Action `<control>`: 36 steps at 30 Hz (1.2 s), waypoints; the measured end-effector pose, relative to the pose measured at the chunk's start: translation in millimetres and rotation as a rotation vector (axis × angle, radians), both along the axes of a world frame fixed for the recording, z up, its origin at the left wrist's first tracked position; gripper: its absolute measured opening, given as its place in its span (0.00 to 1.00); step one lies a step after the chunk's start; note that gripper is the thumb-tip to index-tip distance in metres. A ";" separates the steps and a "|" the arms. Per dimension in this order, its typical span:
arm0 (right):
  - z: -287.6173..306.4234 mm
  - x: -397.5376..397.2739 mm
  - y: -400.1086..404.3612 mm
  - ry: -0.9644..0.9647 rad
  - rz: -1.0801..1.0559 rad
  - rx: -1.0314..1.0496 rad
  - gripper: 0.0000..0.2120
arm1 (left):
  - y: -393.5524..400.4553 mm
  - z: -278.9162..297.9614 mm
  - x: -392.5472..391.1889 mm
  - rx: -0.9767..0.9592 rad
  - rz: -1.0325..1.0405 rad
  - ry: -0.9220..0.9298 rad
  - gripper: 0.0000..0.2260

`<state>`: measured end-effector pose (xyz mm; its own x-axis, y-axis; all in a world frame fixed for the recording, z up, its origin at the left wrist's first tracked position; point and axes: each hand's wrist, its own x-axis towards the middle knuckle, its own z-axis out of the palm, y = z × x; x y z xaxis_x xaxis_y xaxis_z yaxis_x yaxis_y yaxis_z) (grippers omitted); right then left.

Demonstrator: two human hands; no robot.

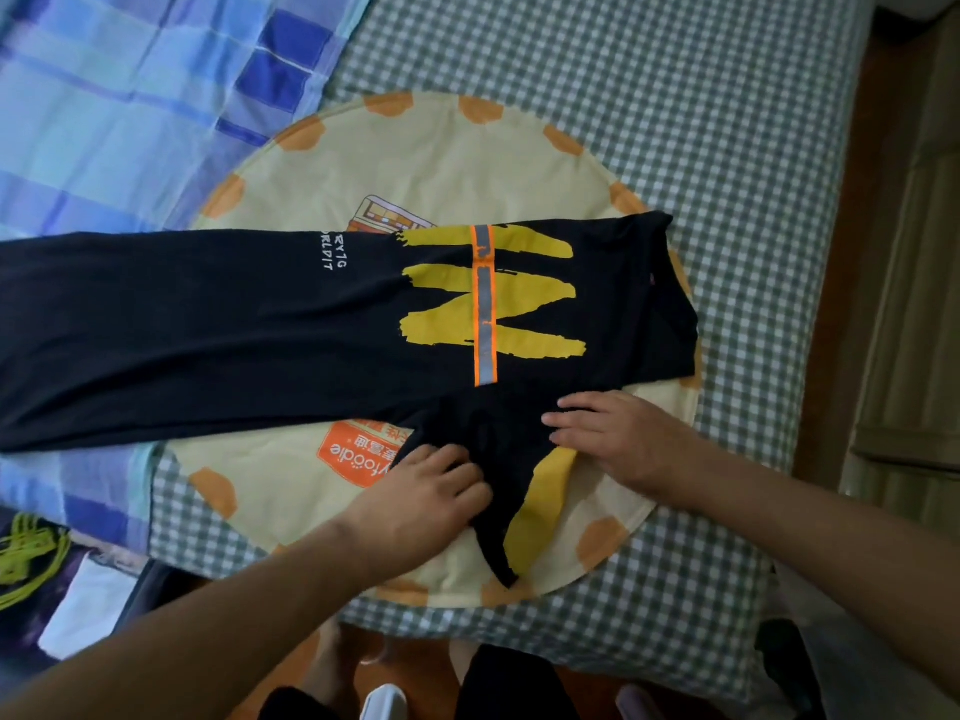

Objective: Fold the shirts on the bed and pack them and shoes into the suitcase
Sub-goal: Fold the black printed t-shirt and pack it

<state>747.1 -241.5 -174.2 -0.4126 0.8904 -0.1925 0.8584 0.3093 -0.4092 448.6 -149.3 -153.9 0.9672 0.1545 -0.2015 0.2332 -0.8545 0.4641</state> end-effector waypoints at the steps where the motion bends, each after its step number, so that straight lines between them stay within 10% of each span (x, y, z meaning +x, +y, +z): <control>1: 11.4 -2.9 7.5 0.087 -0.140 -0.021 0.14 | 6.6 13.7 9.6 -0.238 0.231 -0.057 0.09; 5: 50.4 2.9 62.9 0.510 -0.801 -0.188 0.11 | 74.5 56.3 49.8 -1.083 1.150 -0.193 0.07; 10: 26.6 5.3 99.4 0.448 -1.088 -0.381 0.11 | 125.1 49.2 50.1 -1.485 1.469 -0.022 0.16; 23: 32.2 -10.9 69.6 -0.091 -1.107 -0.416 0.04 | 118.3 11.8 30.0 -0.573 1.607 -0.026 0.10; 26: 40.4 -19.0 96.5 -0.128 -1.035 -0.278 0.16 | 104.7 15.6 41.2 -0.414 1.643 -0.087 0.12; 30: 25.5 -35.8 159.8 0.031 -0.979 -0.060 0.20 | 75.2 9.2 53.3 0.215 1.092 -0.119 0.12; 36: -5.2 -33.0 177.5 -0.098 -0.868 0.142 0.12 | 74.9 -32.5 53.8 0.247 0.628 0.269 0.31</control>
<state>714.1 -64.0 -179.5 0.4321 0.9001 -0.0553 0.8434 -0.4250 -0.3288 502.4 -74.4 -186.3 0.6030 0.7360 -0.3077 0.7931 -0.5946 0.1321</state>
